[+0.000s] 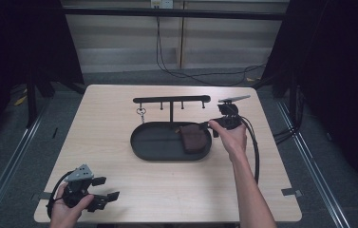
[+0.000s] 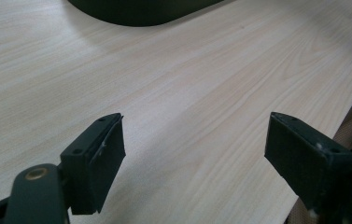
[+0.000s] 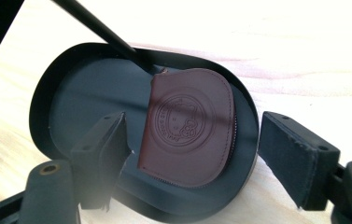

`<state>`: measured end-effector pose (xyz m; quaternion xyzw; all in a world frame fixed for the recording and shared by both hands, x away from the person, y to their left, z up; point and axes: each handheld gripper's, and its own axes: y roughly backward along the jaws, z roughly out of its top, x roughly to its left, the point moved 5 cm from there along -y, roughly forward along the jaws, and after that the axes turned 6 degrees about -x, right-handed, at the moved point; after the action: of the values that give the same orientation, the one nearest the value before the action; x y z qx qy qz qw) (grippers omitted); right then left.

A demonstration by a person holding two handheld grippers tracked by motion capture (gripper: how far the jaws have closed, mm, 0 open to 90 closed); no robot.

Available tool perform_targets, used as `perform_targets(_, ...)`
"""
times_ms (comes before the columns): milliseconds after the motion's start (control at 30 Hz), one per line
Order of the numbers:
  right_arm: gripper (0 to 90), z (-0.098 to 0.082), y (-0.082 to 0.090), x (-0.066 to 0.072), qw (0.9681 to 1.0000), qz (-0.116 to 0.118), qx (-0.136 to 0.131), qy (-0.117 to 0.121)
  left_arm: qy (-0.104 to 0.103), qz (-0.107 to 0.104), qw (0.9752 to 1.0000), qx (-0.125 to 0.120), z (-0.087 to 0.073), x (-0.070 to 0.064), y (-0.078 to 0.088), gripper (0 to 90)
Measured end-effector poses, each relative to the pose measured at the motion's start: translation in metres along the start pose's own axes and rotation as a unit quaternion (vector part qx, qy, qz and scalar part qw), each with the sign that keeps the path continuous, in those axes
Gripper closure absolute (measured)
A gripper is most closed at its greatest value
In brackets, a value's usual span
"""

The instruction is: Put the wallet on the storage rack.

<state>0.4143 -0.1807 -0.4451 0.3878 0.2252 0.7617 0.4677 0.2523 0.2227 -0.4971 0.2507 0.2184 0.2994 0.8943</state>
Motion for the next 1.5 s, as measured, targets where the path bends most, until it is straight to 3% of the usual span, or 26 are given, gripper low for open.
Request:
perform_targets(300,19.2,-0.007,0.015,0.009,0.9992,0.014,-0.026,0.028,0.006,0.003,1.0000,0.000,0.000,0.002,0.000,19.8)
perform_targets(700,15.2,-0.034,0.027,0.001,0.9985,0.017,-0.042,0.032,0.010,0.003,0.9999,0.002,-0.001,0.002,0.000,19.8)
perform_targets(967,15.6,-0.056,0.043,-0.002,0.9967,0.014,-0.063,0.050,0.028,0.004,0.9996,0.003,0.000,0.005,0.000,19.9)
perform_targets(1333,21.4,-0.102,0.061,-0.007,0.9952,0.018,-0.076,0.058,0.017,0.007,0.9998,-0.002,0.000,0.005,0.002,19.4)
perform_targets(1500,21.9,-0.119,0.069,-0.009,0.9951,0.018,-0.077,0.060,0.023,0.011,0.9997,-0.004,0.000,0.007,0.002,19.5)
